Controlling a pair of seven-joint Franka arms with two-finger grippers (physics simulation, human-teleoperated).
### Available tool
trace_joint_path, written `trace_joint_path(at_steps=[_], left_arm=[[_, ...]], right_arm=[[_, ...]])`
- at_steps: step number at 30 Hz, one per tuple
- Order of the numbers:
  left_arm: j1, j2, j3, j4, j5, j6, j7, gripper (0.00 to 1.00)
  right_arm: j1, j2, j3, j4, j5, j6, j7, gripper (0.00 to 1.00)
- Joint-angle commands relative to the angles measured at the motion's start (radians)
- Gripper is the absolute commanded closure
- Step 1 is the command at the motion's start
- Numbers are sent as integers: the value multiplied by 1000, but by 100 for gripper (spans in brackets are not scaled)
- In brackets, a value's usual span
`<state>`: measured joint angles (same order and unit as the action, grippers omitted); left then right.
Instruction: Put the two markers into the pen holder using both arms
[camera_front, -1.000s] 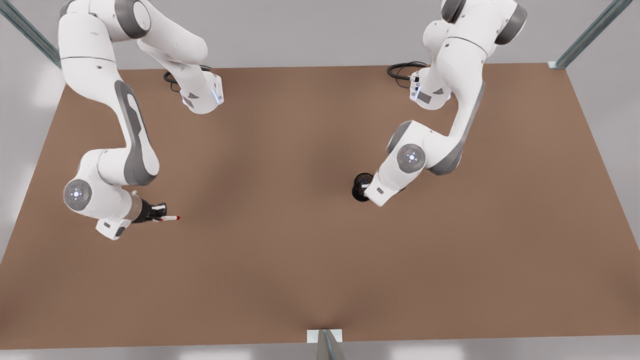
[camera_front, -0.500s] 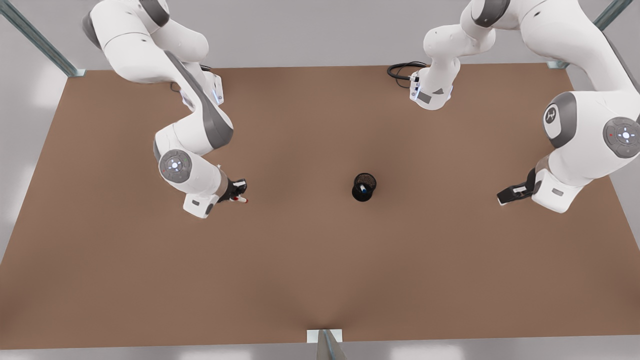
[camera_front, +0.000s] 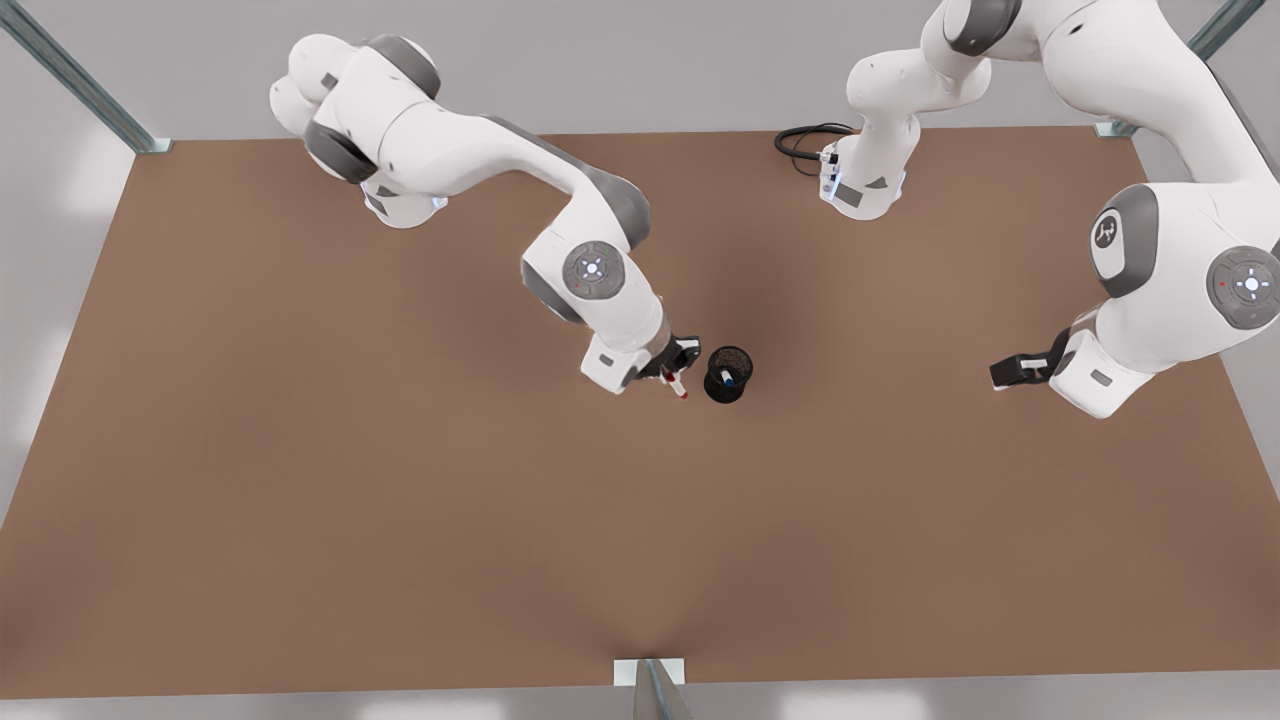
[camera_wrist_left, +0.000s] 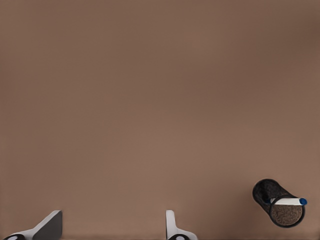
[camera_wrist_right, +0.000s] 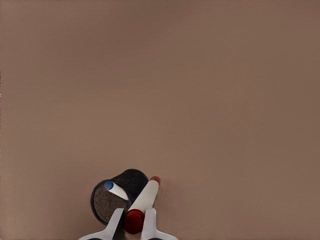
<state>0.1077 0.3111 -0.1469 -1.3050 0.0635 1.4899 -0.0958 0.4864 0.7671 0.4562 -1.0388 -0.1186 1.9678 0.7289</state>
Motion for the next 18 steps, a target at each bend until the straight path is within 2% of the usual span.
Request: trace_joint_path(at_steps=[1, 6, 18], left_arm=[[1, 0, 1, 0, -2, -8, 145, 0], [1, 0, 1, -2, -2, -8, 143, 0], [1, 2, 1, -5, -5, -8, 143, 0]], right_arm=[[58, 15, -51, 10, -15, 111, 615, 79], [89, 40, -62, 16, -15, 183, 672, 79], [132, 11, -50, 6, -12, 39, 692, 79]])
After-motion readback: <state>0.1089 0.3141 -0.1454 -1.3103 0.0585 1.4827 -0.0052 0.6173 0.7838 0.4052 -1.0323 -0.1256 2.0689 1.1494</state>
